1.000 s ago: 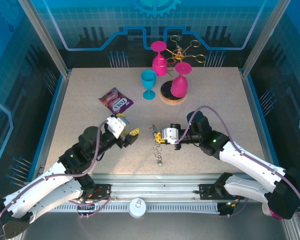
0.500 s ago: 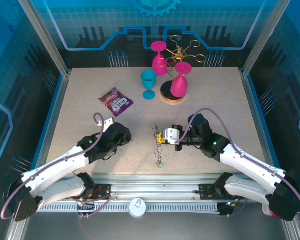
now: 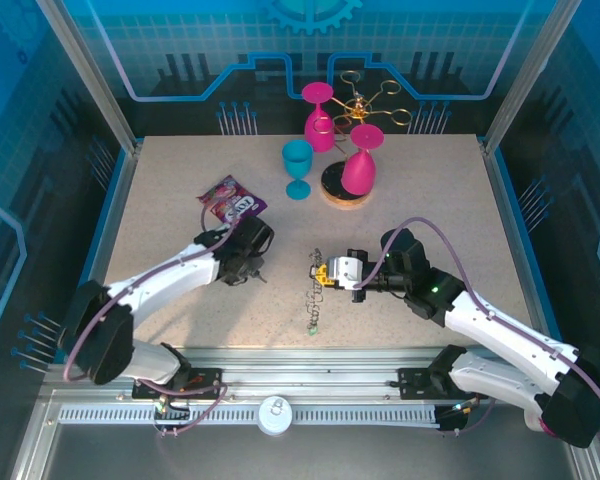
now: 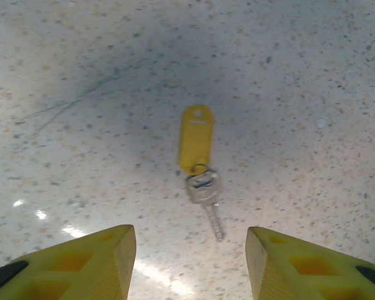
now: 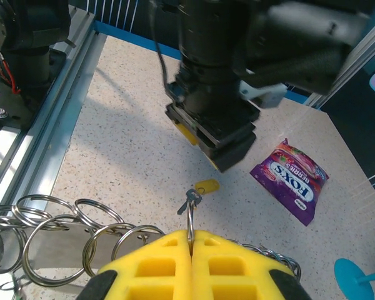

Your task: Put the keys on the keyring

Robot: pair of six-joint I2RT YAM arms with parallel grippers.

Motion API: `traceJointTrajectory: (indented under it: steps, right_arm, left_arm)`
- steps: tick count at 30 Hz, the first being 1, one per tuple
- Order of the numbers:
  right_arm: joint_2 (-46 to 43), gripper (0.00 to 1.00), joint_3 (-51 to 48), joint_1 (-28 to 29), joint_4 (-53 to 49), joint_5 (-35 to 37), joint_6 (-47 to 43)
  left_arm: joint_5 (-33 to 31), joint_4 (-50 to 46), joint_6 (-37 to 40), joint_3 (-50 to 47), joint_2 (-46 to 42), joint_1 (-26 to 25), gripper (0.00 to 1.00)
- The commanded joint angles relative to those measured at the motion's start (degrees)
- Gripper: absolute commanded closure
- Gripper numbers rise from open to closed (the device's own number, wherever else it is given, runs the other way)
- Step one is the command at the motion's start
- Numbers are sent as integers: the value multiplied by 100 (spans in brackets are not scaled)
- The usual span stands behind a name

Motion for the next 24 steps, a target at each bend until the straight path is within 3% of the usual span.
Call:
traceJointTrajectory:
  steps: [1, 13, 24]
  right_arm:
    - [-82, 100, -57, 102, 174, 15, 60]
    - [-75, 100, -17, 128, 12, 56, 0]
    - [-25, 100, -14, 127, 5, 43, -32]
  left_arm:
    - [274, -416, -123, 609, 580, -6, 49]
    - [46, -562, -472, 1209, 1997, -72, 57]
    - [114, -460, -484, 1137, 2285, 22, 66]
